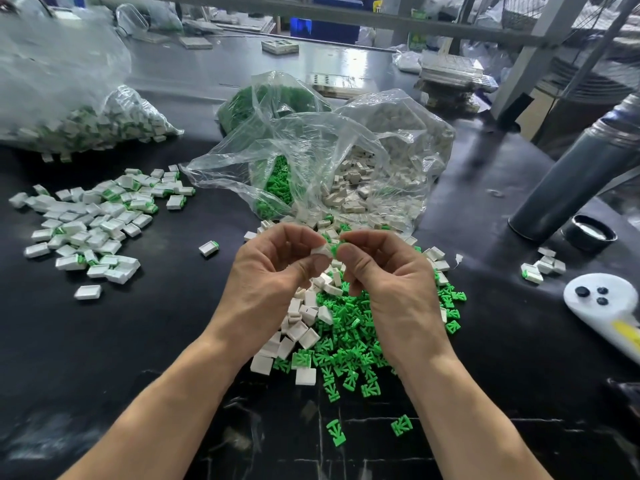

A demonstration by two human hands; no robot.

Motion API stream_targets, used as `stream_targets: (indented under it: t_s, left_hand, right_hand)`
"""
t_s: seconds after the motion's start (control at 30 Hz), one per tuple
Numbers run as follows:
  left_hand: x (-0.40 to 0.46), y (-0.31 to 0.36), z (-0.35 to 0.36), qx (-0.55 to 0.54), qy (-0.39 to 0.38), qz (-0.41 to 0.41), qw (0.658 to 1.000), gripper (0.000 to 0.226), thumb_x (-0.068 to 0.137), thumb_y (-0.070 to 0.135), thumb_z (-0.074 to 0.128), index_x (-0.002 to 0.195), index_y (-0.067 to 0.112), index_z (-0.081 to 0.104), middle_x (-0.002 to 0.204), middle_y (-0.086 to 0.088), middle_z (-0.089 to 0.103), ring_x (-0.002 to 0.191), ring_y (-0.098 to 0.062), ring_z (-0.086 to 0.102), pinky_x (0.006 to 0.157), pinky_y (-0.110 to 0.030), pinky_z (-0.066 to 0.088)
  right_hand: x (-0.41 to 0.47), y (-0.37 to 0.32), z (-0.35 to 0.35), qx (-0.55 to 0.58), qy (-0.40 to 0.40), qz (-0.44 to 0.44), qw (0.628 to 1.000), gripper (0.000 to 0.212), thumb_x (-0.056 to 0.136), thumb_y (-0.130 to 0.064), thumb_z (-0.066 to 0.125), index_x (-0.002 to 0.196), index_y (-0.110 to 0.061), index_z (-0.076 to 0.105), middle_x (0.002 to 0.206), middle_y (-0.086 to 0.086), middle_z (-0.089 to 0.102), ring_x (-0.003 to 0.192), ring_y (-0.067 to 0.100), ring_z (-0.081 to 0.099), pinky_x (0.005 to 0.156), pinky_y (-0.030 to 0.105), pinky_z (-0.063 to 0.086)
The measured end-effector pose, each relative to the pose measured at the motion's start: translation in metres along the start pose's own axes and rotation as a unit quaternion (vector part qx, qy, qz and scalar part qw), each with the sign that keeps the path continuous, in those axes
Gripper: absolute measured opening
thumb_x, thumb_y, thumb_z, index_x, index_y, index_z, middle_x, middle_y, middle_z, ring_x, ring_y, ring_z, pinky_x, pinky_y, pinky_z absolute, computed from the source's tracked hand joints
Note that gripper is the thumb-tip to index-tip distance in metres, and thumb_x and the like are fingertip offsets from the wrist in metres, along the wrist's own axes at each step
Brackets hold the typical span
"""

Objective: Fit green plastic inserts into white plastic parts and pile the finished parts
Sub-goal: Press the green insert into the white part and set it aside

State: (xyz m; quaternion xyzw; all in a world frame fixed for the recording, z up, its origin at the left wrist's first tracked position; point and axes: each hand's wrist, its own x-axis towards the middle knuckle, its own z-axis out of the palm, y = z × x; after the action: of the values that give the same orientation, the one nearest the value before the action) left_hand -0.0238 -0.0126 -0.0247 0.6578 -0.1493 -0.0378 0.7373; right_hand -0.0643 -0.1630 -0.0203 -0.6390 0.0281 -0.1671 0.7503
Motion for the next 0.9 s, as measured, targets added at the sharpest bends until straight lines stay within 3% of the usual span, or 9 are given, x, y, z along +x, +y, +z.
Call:
stream_targets:
  t_s: [0.33, 0.57, 0.7, 0.9]
  left_hand:
    - [0.000, -0.001, -0.003, 0.032, -0.017, 0.016, 0.999, 0.015, 0.085, 0.003, 0.078, 0.097, 0.011, 0.073, 0.089, -0.008, 0.074, 0.077, -0.009, 0.065, 0.066, -0.018, 0.051]
    - [0.000, -0.003, -0.003, 0.025, -0.010, 0.009, 1.000, 0.015, 0.085, 0.004, 0.079, 0.095, 0.014, 0.074, 0.089, -0.006, 0.076, 0.078, -0.013, 0.066, 0.069, -0.025, 0.056]
    - [0.002, -0.002, -0.007, 0.032, -0.026, 0.006, 0.999, 0.016, 0.085, 0.003, 0.078, 0.095, 0.016, 0.076, 0.091, -0.007, 0.076, 0.078, -0.017, 0.066, 0.069, -0.026, 0.056]
    - [0.002, -0.002, -0.008, 0.048, -0.036, 0.015, 0.998, 0.019, 0.086, -0.002, 0.075, 0.094, 0.015, 0.075, 0.092, -0.011, 0.075, 0.075, -0.019, 0.064, 0.068, -0.027, 0.054]
  right_hand:
    - [0.000, 0.004, -0.002, -0.029, 0.014, 0.017, 0.999, 0.006, 0.086, -0.013, 0.080, 0.091, -0.015, 0.076, 0.072, -0.005, 0.070, 0.063, 0.006, 0.061, 0.057, 0.017, 0.048]
    - [0.001, 0.006, -0.005, -0.065, 0.003, 0.045, 0.997, 0.007, 0.087, -0.022, 0.079, 0.092, -0.019, 0.075, 0.075, -0.005, 0.072, 0.063, 0.007, 0.062, 0.059, 0.019, 0.050]
    - [0.002, 0.003, -0.008, -0.072, -0.037, 0.077, 0.994, 0.021, 0.083, -0.033, 0.077, 0.096, -0.016, 0.073, 0.079, -0.002, 0.073, 0.064, 0.008, 0.062, 0.059, 0.022, 0.050]
    - [0.002, 0.001, -0.012, -0.080, -0.036, 0.065, 0.994, 0.005, 0.089, -0.020, 0.079, 0.088, -0.017, 0.075, 0.074, -0.001, 0.072, 0.062, 0.009, 0.062, 0.057, 0.020, 0.050]
